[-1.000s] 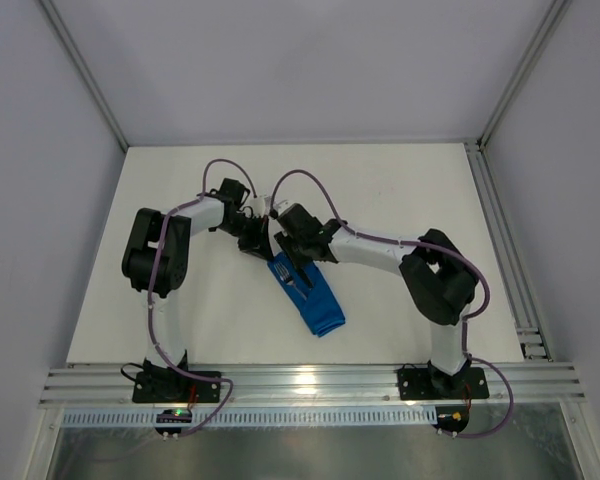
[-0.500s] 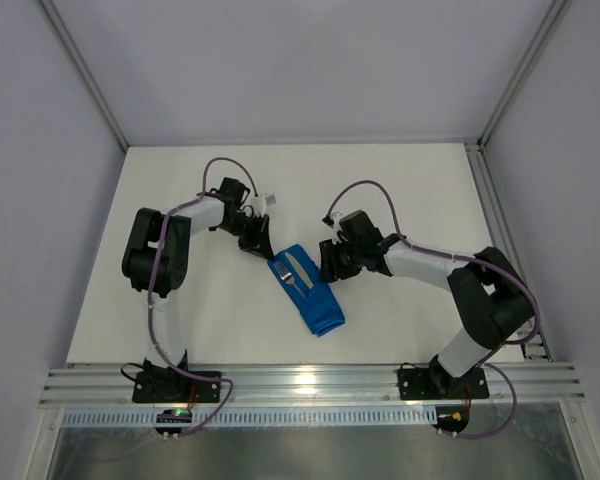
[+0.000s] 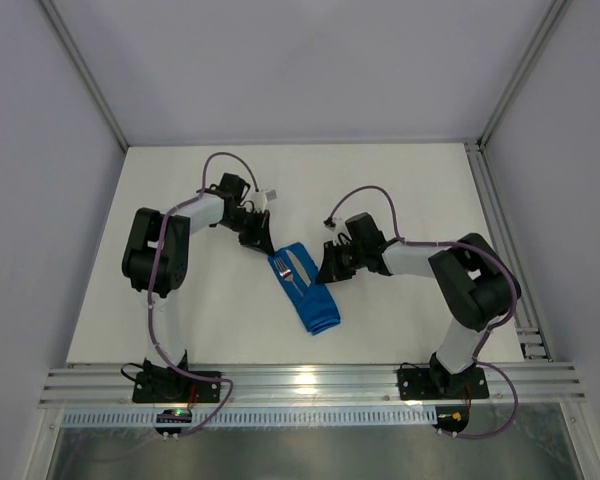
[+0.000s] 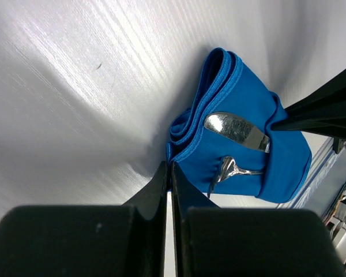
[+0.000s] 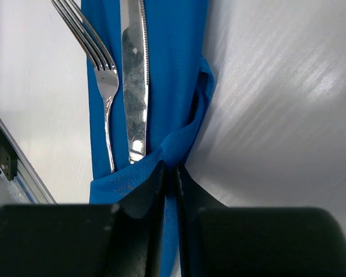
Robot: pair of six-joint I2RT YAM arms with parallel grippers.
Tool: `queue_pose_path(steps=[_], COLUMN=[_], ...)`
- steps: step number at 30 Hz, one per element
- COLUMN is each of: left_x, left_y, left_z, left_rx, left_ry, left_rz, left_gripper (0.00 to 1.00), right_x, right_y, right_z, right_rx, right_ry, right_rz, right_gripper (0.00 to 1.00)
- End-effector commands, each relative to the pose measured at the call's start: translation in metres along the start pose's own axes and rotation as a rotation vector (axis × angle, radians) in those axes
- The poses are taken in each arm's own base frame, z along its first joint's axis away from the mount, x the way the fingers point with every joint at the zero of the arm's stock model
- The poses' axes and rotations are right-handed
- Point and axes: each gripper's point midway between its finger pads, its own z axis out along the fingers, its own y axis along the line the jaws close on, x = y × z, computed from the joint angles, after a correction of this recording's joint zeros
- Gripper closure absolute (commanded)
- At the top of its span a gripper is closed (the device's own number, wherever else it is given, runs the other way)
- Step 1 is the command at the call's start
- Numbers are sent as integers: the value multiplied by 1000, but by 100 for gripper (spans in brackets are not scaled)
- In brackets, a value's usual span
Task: Fold the napkin into a case and place the utensils inside
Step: Move the smaller rectangle folded napkin to the center of the board.
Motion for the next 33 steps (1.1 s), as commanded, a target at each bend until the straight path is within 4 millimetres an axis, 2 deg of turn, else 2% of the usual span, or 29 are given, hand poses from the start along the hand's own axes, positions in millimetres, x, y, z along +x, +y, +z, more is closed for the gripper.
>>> queue_pose_path(steps=[1,3,4,6,9,14,17,21,22,23,24,25,26,27,28,29,31,32,33], left_x=[-23,-27,-31,-36,-51,-74,-77,-71,-70,-68,-66,-65,-63,-58,-57,-56,-50,-49,-48], left_y=[-4,-3,-3,-1,5,23,30,33,34,37,37,36,36,36,33,33,31,31,31], left_z=[-8,-11,-14,-19,-39,-81,-102,-115,-117,-119,-120,-122,-125,-123,-126,-128,-131,-132,-134], left_rx=[-5,-18,-29,-54,-102,-140,-153,-160,-162,-164,-164,-165,-166,-164,-166,-170,-176,-180,-181], left_ry=[-47,-50,-51,-59,-102,-202,-240,-245,-251,-252,-252,-254,-256,-246,-250,-249,-246,-248,-250], left_rz=[54,56,57,97,101,55,51,48,51,43,42,48,50,45,55,67,76,87,84], left_gripper=[99,94,86,80,71,69,69,70,71,71,71,71,72,72,72,72,72,72,72], right_x=[-3,-6,-9,-13,-21,-39,-54,-81,-86,-103,-107,-104,-126,-122,-126,-150,-146,-170,-166], right_y=[5,5,5,3,-1,-15,-31,-57,-70,-73,-82,-92,-104,-117,-126,-138,-161,-172,-180], right_z=[4,3,3,2,3,1,-4,-16,-23,-29,-31,-34,-47,-47,-51,-66,-67,-82,-87], right_rx=[-47,-49,-51,-49,-37,2,37,102,127,133,150,175,191,215,229,243,266,276,289], right_ry=[-15,-24,-34,-47,-67,-120,-156,-214,-218,-243,-240,-211,-249,-213,-209,-249,-186,-225,-187], right_rz=[-5,1,2,23,46,99,136,178,201,193,198,203,203,211,214,206,233,225,258], right_gripper=[89,94,95,96,96,96,96,96,96,96,96,96,96,96,96,96,96,96,96])
